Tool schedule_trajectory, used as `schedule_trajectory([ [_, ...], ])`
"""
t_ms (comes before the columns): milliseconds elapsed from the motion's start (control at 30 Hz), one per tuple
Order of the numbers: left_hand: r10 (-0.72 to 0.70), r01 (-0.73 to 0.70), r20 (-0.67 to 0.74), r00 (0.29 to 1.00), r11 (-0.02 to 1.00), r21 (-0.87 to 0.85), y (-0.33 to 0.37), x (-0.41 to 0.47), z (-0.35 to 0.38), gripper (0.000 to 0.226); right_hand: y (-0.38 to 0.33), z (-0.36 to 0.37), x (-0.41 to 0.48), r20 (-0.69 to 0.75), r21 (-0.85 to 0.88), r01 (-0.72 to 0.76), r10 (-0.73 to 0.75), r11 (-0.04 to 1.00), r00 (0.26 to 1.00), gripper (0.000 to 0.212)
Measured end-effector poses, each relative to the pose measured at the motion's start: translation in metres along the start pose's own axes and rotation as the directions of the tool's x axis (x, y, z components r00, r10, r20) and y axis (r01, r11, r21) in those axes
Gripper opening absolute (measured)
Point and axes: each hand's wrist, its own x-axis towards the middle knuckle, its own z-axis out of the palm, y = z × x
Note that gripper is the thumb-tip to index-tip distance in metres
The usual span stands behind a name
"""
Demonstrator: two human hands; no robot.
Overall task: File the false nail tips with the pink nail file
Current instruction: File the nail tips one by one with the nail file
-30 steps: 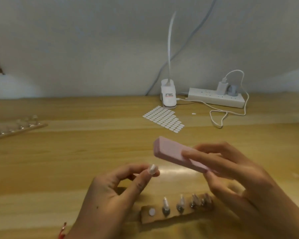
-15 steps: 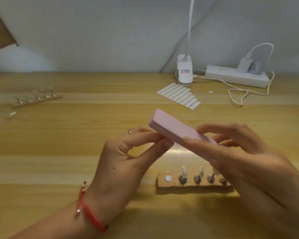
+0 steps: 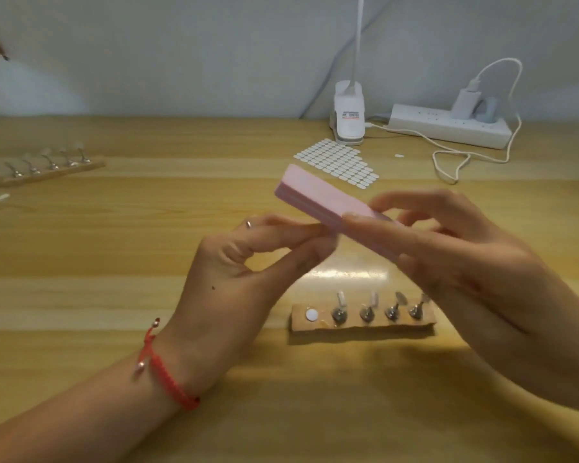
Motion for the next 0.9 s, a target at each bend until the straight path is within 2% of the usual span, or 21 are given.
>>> schedule_trajectory([
  [67, -0.033, 0.030, -0.108, 0.994, 0.999, -0.029, 0.001, 0.003, -0.005, 0.019, 0.015, -0.017, 0.000, -0.083, 0.017, -0.069, 0.070, 0.997, 0.994, 0.046],
  [133, -0.078, 0.071, -0.196, 0.978, 0.997, -0.044, 0.000, 0.007, -0.009, 0.018, 0.032, -0.033, 0.000, -0.162, 0.080, -0.215, 0.226, 0.973, 0.961, 0.046],
  [233, -0.121, 0.123, -0.153, 0.981, 0.992, 0.002, 0.001, 0.004, -0.007, 0.016, 0.044, -0.032, -0.006, -0.072, 0.190, -0.350, 0.368, 0.917, 0.927, 0.044],
  [300, -0.112, 0.117, -0.093, 0.989, 0.992, 0.054, 0.003, 0.001, -0.004, 0.018, 0.031, -0.027, -0.007, 0.000, 0.176, -0.317, 0.322, 0.932, 0.947, 0.045],
  [400, -0.137, 0.143, -0.120, 0.983, 0.989, 0.048, 0.003, 0.001, -0.005, 0.021, 0.018, -0.027, -0.006, 0.029, 0.038, -0.149, 0.148, 0.988, 0.989, 0.055],
  [433, -0.151, 0.158, -0.135, 0.979, 0.987, 0.040, 0.004, 0.001, -0.005, 0.022, 0.019, -0.029, -0.006, 0.038, 0.018, -0.144, 0.144, 0.989, 0.989, 0.055],
  [533, -0.168, 0.171, -0.140, 0.976, 0.985, 0.013, 0.005, 0.002, -0.005, 0.024, 0.029, -0.034, -0.007, 0.040, 0.142, -0.343, 0.341, 0.928, 0.939, 0.051],
  [600, -0.160, 0.162, -0.140, 0.977, 0.987, 0.001, 0.005, 0.002, -0.005, 0.024, 0.034, -0.037, -0.006, 0.066, 0.151, -0.421, 0.416, 0.894, 0.907, 0.037],
  [633, -0.154, 0.155, -0.141, 0.978, 0.988, -0.001, 0.004, 0.002, -0.006, 0.024, 0.035, -0.040, -0.006, 0.119, 0.155, -0.440, 0.425, 0.885, 0.897, 0.042],
  [733, -0.137, 0.138, -0.144, 0.980, 0.990, -0.009, 0.002, 0.004, -0.008, 0.024, 0.033, -0.040, -0.010, 0.340, 0.228, -0.433, 0.345, 0.872, 0.875, 0.082],
  [767, -0.137, 0.137, -0.149, 0.979, 0.991, -0.013, 0.001, 0.004, -0.008, 0.024, 0.031, -0.037, -0.012, 0.383, 0.212, -0.417, 0.317, 0.884, 0.867, 0.088],
  [833, -0.133, 0.131, -0.152, 0.979, 0.991, -0.025, -0.001, 0.005, -0.008, 0.026, 0.029, -0.029, -0.014, 0.387, 0.150, -0.348, 0.269, 0.925, 0.882, 0.086],
  [900, -0.125, 0.123, -0.155, 0.980, 0.992, -0.028, -0.002, 0.005, -0.008, 0.027, 0.028, -0.023, -0.013, 0.322, 0.126, -0.346, 0.291, 0.930, 0.901, 0.077],
])
